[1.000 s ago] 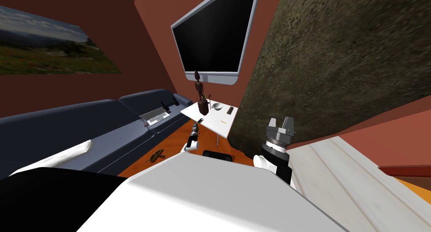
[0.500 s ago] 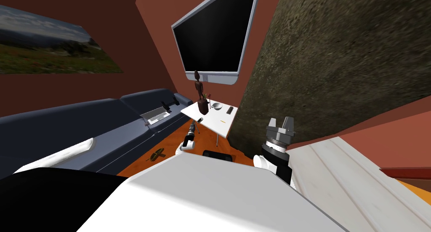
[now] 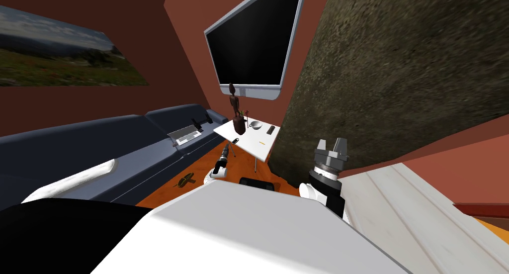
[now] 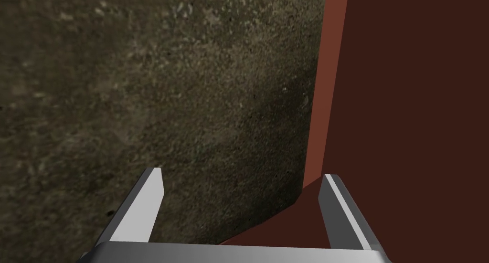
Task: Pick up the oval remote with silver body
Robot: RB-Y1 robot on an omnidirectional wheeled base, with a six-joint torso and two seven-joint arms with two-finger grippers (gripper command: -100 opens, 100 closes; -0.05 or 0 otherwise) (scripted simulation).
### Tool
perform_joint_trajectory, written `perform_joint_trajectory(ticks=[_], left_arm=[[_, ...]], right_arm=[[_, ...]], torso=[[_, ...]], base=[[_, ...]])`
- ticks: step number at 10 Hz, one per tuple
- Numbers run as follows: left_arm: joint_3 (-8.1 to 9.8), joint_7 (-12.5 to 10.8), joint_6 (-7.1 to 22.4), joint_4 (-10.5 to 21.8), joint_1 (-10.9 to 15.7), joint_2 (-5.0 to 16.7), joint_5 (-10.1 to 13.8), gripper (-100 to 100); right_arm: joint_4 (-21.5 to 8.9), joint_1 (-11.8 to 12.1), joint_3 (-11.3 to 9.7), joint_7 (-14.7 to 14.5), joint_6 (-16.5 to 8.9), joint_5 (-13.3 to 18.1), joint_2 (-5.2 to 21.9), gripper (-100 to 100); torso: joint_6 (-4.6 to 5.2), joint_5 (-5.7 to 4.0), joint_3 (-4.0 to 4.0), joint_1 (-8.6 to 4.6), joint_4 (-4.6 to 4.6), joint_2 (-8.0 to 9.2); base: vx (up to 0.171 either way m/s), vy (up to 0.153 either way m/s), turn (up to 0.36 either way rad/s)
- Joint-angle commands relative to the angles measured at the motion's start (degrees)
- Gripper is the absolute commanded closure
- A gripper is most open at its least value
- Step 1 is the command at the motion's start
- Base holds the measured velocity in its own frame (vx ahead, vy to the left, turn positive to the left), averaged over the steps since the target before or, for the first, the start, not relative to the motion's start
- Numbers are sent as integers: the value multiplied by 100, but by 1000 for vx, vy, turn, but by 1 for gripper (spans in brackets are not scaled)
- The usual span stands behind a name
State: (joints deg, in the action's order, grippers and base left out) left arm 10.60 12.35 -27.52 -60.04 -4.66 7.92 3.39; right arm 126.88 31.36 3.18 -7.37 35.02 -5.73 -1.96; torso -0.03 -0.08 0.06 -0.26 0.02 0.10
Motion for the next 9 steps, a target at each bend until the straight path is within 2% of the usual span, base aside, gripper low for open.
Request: perform_joint_trajectory(ticks=[1,3,5,6,9], left_arm=[[27,102,-13,221,46,88,-70,-100],[77,223,-45,493,105,144,-136,-100],[119,285,-63,616,134,165,-146,-100],[251,329,-118,611,234,122,65,-100],[364,266,-179,359,390,-94,454,-100]], right_arm=[[0,0,0,0,0,0,0,0],[0,0,0,0,0,0,0,0],[0,0,0,0,0,0,0,0],[0,0,0,0,0,0,0,0],[0,1,0,0,0,0,0,0]], torso=[[0,0,0,0,0,0],[0,0,-2,2,0,-4],[1,0,-1,4,0,-3],[0,1,-4,8,-1,-8],[2,-5,-22,-17,-7,-40]], base=[[-17,-82,49],[-9,-71,59],[-5,-55,43],[60,-93,187],[74,-106,92]])
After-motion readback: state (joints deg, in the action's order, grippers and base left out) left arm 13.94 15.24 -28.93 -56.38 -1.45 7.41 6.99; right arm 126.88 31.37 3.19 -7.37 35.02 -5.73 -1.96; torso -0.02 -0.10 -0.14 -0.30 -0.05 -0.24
